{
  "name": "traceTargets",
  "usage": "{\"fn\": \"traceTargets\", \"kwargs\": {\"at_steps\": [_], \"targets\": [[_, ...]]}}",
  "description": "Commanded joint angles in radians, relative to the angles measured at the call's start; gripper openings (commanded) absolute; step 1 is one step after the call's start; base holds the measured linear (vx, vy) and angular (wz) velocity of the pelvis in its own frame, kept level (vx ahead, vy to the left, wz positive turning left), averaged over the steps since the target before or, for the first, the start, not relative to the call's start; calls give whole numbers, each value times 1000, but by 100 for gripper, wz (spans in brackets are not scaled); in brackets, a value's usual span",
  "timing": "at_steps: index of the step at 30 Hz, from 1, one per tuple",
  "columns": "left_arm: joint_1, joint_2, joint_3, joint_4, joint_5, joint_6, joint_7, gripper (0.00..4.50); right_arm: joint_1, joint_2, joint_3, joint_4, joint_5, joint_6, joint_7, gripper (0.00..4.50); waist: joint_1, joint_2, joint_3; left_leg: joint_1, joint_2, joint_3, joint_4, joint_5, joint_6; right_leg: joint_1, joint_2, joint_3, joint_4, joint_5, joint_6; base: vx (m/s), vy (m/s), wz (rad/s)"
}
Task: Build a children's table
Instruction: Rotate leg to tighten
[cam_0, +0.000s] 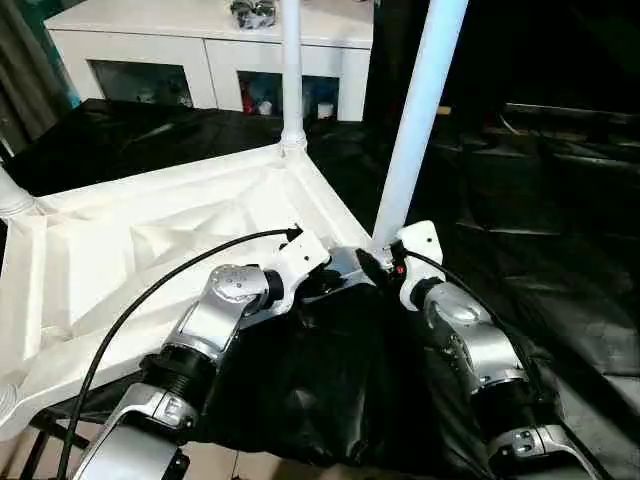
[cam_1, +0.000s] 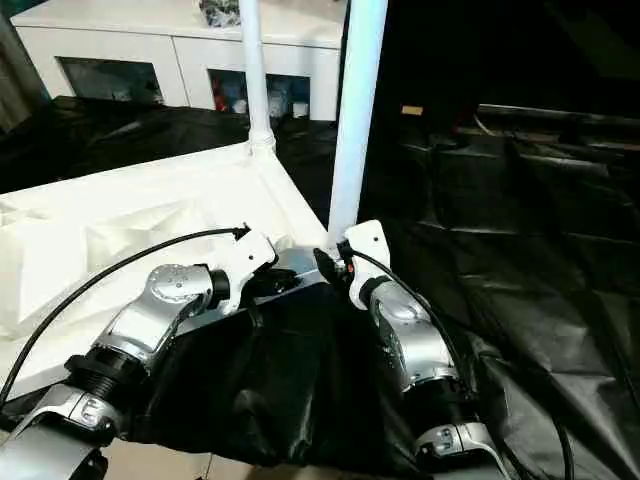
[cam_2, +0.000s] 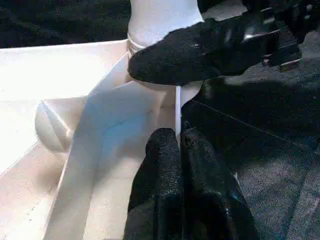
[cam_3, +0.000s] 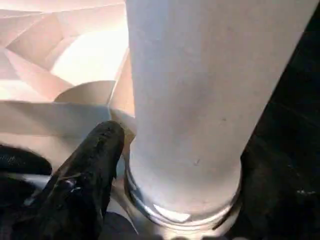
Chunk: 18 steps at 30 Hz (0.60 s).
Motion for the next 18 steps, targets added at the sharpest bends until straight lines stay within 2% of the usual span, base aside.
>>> {"fn": "traceTargets", "kwargs": {"at_steps": [1, 3, 6, 11, 15, 16, 17, 18], "targets": [[8, -6, -33, -23, -28, -37, -49, 0, 6, 2, 100, 9, -15, -9, 95, 387, -2, -5, -50, -15, 44, -10, -81, -89, 46, 52, -72, 40, -69, -132, -245, 0, 0, 0], [16, 37, -30, -35, -39, -45, -113, 0, -10, -63, 108, 26, -17, -34, 189, 387, -2, -6, -51, -15, 44, -10, -80, -82, 52, 54, -72, 38, -67, -121, -251, 0, 0, 0], [21, 65, -30, -44, -47, -46, -160, 0, -20, -106, 116, 34, -14, -48, 267, 387, -3, -5, -51, -14, 45, -6, -77, -72, 70, 52, -72, 40, -65, -97, -270, 0, 0, 0], [26, 140, -37, -73, -85, -48, -313, 0, -18, -227, 168, -4, 26, -82, 567, 387, 0, -8, -52, -13, 49, -6, -76, -62, 97, 56, -73, 38, -58, -57, -299, 0, 0, 0], [22, 161, -38, -73, -92, -51, -350, 0, -12, -267, 192, -34, 64, -58, 683, 387, 1, -10, -50, -11, 51, -5, -76, -58, 110, 53, -74, 37, -58, -56, -311, 0, 0, 0], [20, 167, -39, -71, -93, -54, -360, 0, -14, -276, 197, -37, 69, -58, 709, 387, 1, -14, -50, -11, 51, -4, -75, -57, 112, 54, -73, 37, -59, -58, -311, 0, 0, 0], [17, 178, -41, -68, -100, -54, -385, 0, -18, -290, 206, -39, 77, -51, 755, 387, 4, -12, -50, -11, 52, -5, -75, -55, 111, 55, -75, 37, -58, -63, -311, 0, 0, 0], [15, 180, -42, -67, -99, -55, -389, 0, -19, -292, 208, -39, 77, -54, 764, 360, 6, -13, -49, -12, 52, -4, -75, -56, 110, 54, -74, 36, -58, -72, -310, 0, 0, 0]]}}
